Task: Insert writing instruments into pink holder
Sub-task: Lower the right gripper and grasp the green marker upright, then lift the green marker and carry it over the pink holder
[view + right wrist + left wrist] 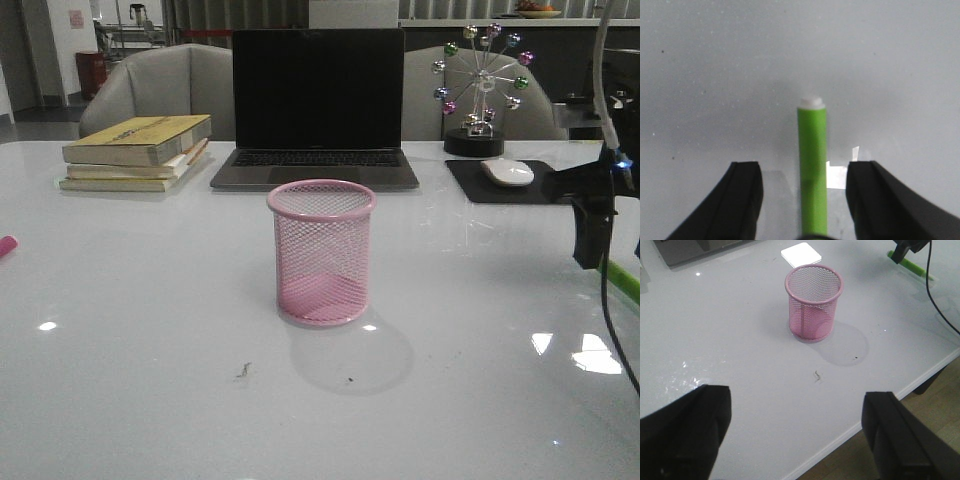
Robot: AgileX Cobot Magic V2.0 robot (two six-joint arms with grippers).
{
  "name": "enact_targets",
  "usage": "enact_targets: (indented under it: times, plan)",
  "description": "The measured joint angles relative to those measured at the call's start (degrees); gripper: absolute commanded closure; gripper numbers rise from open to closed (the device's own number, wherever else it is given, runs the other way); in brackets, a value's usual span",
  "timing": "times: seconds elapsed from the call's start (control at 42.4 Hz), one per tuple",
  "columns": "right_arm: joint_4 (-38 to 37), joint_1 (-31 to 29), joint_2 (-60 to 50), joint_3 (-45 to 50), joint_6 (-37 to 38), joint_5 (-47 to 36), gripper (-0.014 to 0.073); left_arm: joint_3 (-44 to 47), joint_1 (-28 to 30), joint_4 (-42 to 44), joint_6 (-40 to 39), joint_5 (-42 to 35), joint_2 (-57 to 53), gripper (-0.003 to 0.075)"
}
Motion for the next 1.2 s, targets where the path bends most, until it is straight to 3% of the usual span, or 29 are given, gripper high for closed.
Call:
enact_targets:
  times: [0.236,0.472,0.708,0.944,1.204]
  plan:
    - [1.45,0.00,5.43,-6.11,-2.01,3.61,0.0123,0.00,0.00,0.00,0.00,0.00,0.00,0.0141]
    - [1.45,0.00,6.12,-6.62,-2.89,4.53,0.0255,0.00,0.00,0.00,0.00,0.00,0.00,0.0141]
    - [1.45,0.00,6.12,-6.62,-3.53,5.87,0.0258,0.00,0.00,0.00,0.00,0.00,0.00,0.0141]
    - [1.45,0.00,6.12,-6.78,-3.96,7.30,0.0483,0.00,0.00,0.00,0.00,0.00,0.00,0.0141]
    - [1.45,0.21,4.56,-6.55,-4.27,6.42,0.0493,0.00,0.00,0.00,0.00,0.00,0.00,0.0141]
